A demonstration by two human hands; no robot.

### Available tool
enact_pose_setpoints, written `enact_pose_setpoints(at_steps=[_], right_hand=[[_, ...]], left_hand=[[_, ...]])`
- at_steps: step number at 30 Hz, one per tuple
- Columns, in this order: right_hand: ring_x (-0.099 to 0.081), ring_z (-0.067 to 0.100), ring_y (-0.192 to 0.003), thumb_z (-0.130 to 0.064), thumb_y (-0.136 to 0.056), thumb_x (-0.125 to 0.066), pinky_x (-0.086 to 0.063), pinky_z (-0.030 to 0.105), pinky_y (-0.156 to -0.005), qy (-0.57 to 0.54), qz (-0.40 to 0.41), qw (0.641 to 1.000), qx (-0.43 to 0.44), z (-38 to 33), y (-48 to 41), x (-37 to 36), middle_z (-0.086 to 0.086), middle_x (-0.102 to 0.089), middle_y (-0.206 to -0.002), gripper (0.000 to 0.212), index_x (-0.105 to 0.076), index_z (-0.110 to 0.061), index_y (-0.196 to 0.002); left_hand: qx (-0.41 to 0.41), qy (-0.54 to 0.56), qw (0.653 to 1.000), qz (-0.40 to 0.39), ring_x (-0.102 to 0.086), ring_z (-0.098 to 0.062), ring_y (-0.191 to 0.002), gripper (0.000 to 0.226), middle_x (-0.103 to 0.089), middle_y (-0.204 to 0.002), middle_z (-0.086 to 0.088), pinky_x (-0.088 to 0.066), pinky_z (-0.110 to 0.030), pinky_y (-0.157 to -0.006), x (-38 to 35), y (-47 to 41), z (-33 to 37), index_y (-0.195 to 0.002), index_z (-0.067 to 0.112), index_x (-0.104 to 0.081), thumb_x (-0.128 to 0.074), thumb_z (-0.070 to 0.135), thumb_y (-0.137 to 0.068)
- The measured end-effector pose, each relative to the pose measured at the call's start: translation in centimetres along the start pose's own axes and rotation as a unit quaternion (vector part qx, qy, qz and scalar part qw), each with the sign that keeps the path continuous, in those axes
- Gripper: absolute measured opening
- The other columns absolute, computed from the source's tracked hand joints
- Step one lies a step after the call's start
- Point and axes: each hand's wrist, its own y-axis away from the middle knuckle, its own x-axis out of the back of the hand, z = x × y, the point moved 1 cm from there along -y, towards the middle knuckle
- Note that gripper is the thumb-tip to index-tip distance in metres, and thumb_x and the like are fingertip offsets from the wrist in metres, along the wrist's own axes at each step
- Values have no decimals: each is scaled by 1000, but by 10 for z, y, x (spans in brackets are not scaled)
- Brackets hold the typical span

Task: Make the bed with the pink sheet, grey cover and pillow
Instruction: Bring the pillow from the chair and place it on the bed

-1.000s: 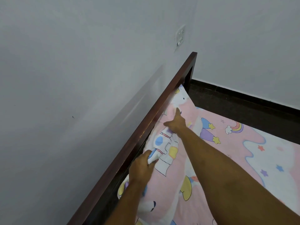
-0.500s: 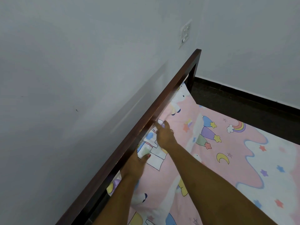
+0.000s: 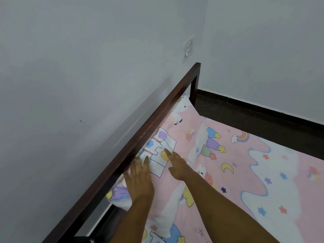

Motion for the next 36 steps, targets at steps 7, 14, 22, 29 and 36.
enact_pose_setpoints(at_steps=[7,14,22,29,36], right_hand=[[-18,37,-142,-15,-98,-45,-27,45,-111,44,-27,998,-29,2,62,-6,5,-3,-160,77,6,-35,-151],[-16,36,-143,-11,-95,-47,-30,47,-111,95,-2,995,1,-10,123,-13,3,-6,-160,79,2,-37,-151],[-15,33,-143,-15,-97,-46,-29,47,-111,92,15,995,-46,24,224,-31,3,-5,-160,75,2,-35,-152],[-13,33,-143,-16,-95,-46,-30,48,-110,82,33,985,-145,64,326,-64,2,-7,-159,76,1,-37,-151],[-7,34,-145,-23,-95,-51,-22,50,-114,46,40,984,-165,82,427,-121,2,-3,-160,78,1,-36,-152]], left_hand=[[48,-42,994,-89,6,-27,-147,74,8,-159,-3,-6,-49,-117,22,63,4,-150,30,3,-46,31,-94],[40,-46,995,-84,15,-31,-145,76,17,-158,-5,-1,-55,-115,48,117,11,-150,31,4,-47,30,-94],[-30,-66,992,-103,19,-32,-144,76,21,-157,-8,-1,-57,-114,66,177,31,-150,32,2,-47,30,-92],[-121,-48,985,-111,21,-28,-143,77,23,-156,-4,1,-56,-114,56,259,60,-150,32,0,-44,18,-88],[-184,-68,973,-124,24,-28,-142,77,23,-156,-4,4,-58,-113,40,354,66,-150,33,-1,-45,21,-89]])
